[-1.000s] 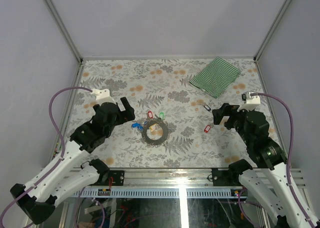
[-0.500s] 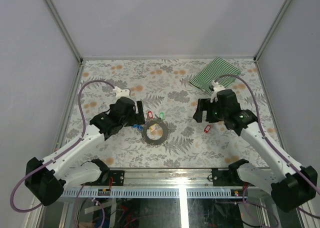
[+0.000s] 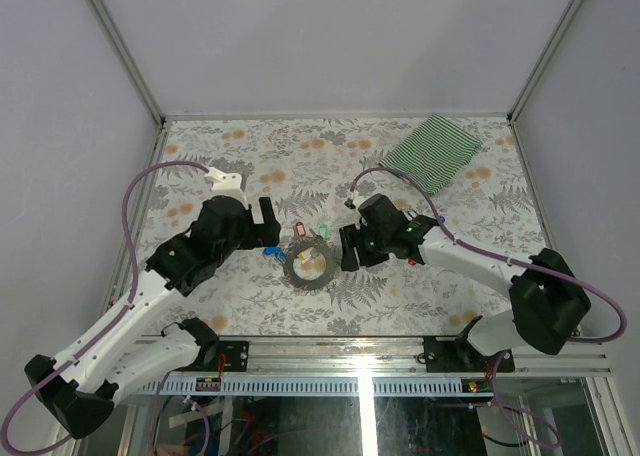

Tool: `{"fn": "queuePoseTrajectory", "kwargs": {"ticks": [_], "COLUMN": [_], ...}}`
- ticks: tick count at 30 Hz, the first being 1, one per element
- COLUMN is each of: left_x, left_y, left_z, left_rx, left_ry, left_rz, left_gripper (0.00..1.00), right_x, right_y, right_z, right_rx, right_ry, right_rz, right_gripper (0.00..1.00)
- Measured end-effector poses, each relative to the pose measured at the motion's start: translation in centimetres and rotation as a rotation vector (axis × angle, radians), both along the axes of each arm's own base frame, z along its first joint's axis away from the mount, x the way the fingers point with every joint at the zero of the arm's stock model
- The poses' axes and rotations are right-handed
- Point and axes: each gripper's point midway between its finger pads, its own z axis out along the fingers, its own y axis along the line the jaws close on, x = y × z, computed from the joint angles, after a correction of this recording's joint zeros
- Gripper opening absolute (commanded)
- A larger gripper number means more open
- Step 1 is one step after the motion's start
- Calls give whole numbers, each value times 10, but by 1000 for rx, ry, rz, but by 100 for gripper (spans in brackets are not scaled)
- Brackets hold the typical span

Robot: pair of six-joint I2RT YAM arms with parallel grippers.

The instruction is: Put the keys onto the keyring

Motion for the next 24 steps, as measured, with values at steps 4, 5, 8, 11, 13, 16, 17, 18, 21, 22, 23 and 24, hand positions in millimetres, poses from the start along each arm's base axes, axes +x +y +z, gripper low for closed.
{"fn": "queuePoseTrajectory", "kwargs": {"ticks": [4,5,8,11,13,16,17,18,21,22,23,24], "left_x": [-1,-1,0,0,1,1,1,1,1,1,1,1], "left_y": [1,1,1,1,0,0,0,1,1,1,1,1], "left_z": [1,1,-1,-5,-6,-6,-6,-6,-6,-6,-6,-6], "left_rx": [8,11,21,31,33,36,36,37,38,39,39,39], "left_ry": [-5,-5,-1,9,13,12,12,12,11,11,11,11], "left_rz": [-7,-9,-13,-15,-16,-17,-17,-17,-19,-19,-19,-19], "left_gripper": [99,99,99,99,99,99,99,99,99,99,99,99], "right_x": [-1,-1,-2,-2,-2,-1,-1,0,3,6,10,13], "right_y": [9,11,17,21,24,27,28,27,25,25,25,26], "right_z": [-12,-14,-20,-25,-27,-33,-36,-38,-40,-39,-37,-34], "right_rx": [-1,3,14,19,27,31,28,22,3,-3,-8,-8], "right_ry": [26,34,52,63,67,77,80,82,67,54,35,20], "right_rz": [16,18,28,34,38,45,45,43,37,37,37,41], "right_gripper": [57,56,53,51,49,50,50,50,52,54,56,60]}}
